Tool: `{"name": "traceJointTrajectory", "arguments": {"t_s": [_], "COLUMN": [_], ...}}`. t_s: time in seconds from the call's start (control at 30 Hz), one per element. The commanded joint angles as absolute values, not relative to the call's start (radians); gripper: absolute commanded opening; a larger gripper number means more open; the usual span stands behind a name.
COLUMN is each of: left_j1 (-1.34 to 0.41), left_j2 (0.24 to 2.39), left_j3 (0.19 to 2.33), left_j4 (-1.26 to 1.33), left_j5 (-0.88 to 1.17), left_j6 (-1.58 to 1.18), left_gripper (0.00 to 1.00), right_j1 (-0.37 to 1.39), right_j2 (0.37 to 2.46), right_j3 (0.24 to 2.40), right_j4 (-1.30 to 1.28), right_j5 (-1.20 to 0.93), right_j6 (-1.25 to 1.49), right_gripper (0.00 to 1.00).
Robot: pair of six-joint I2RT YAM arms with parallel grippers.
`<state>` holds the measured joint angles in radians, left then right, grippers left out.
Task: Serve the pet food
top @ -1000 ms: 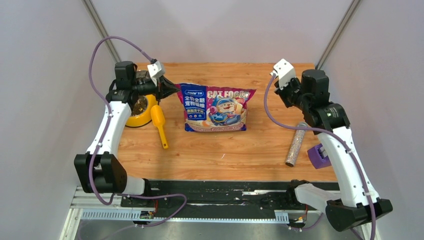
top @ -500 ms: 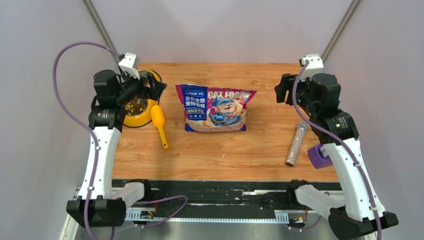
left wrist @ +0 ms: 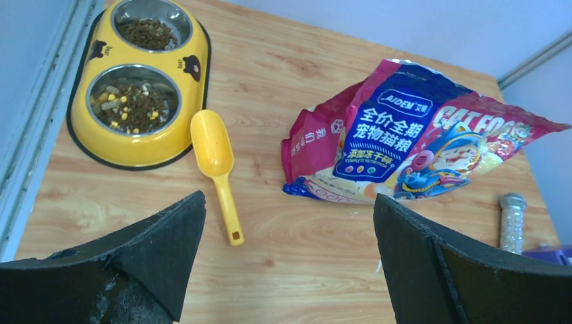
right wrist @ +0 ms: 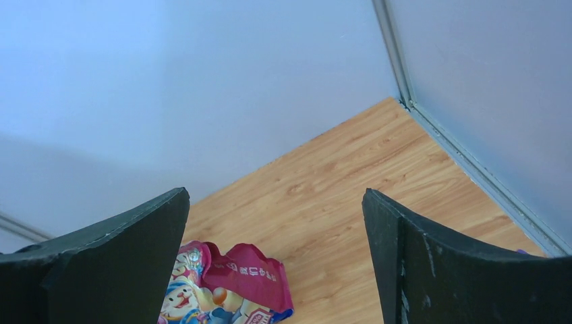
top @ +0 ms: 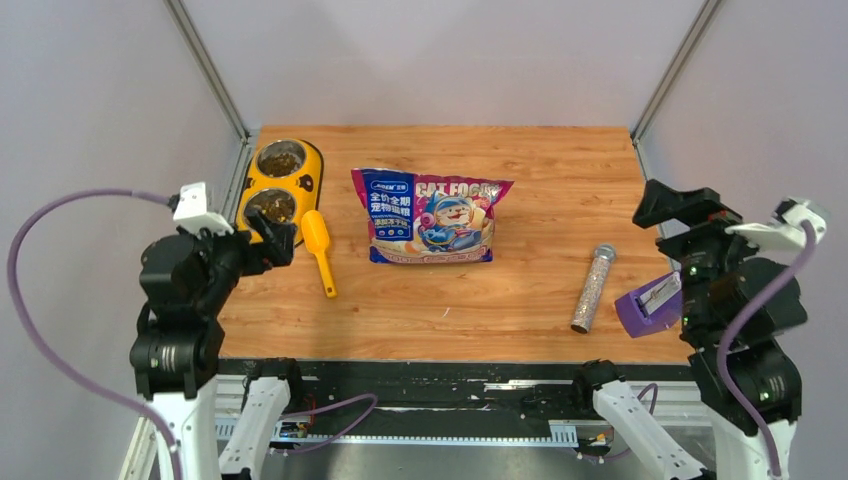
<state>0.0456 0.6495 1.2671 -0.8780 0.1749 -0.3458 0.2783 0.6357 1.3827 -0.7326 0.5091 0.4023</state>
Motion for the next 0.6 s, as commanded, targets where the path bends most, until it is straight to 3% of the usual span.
{"name": "traceJointTrajectory", "arguments": {"t_s": [0.0,0.2,0.57], "left_j1": [0.035,0.013,0.012], "left_j2": [0.535,0.364,0.327], "left_j3": [1.255,1.199,1.185], "left_j4": [-0.985,-1.045,-1.043], "left_j5": [0.098,0.092,0.146], "left_j6": [-0.452,-0.485,-0.424], "left_gripper": [1.00,1.00,1.00], "right_j1": [0.279,0.279,0.278], "right_j2": [0.586,0.508,0.436], "right_j3": [1.418,1.378,1.336], "right_j4": [-0.805,-0.828,-0.882], "right_j5": [0.589,0.534,0.526], "right_j6": [0.485,0.512,0.510], "right_gripper": [1.00,1.00,1.00]}}
